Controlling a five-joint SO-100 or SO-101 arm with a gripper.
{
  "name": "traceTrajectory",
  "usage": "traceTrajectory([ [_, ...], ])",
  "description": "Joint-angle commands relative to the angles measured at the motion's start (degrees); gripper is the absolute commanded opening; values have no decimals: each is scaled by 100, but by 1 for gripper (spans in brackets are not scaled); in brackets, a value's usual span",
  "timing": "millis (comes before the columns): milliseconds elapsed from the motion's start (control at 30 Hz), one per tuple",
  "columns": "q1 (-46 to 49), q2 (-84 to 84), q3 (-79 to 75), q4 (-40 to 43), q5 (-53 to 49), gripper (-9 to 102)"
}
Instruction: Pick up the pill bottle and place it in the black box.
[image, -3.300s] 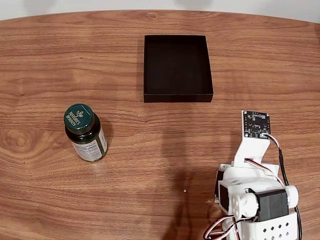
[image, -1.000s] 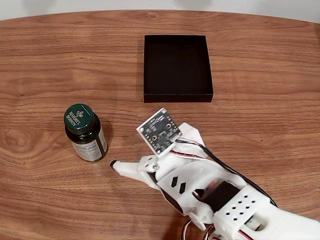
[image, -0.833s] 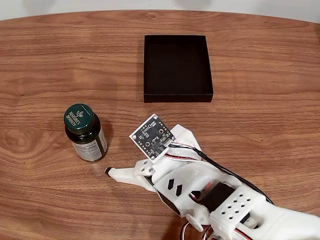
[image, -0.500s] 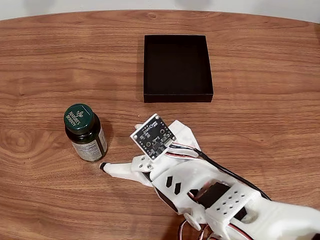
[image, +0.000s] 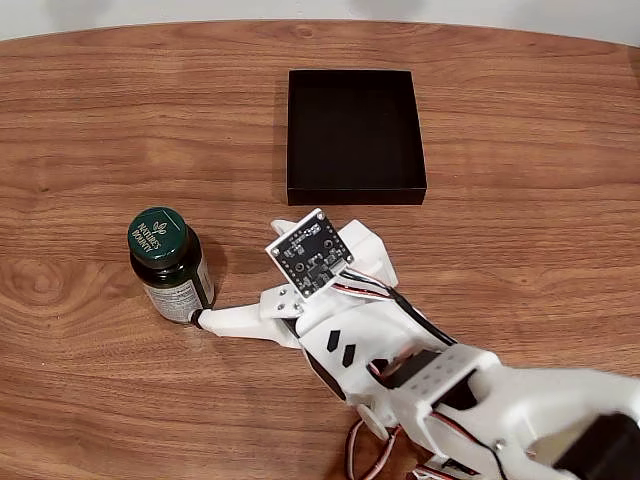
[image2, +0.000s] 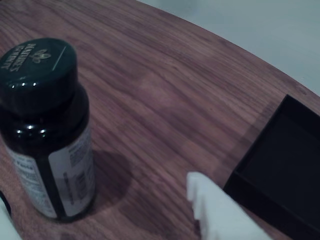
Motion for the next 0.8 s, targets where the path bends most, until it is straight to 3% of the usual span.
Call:
traceTrajectory([
  [0, -44, -519, -668, -545, -53, 44],
  [433, -448, -2584, -1626, -1978, -114, 43],
  [767, -642, -3182, -2294, -2127, -299, 42],
])
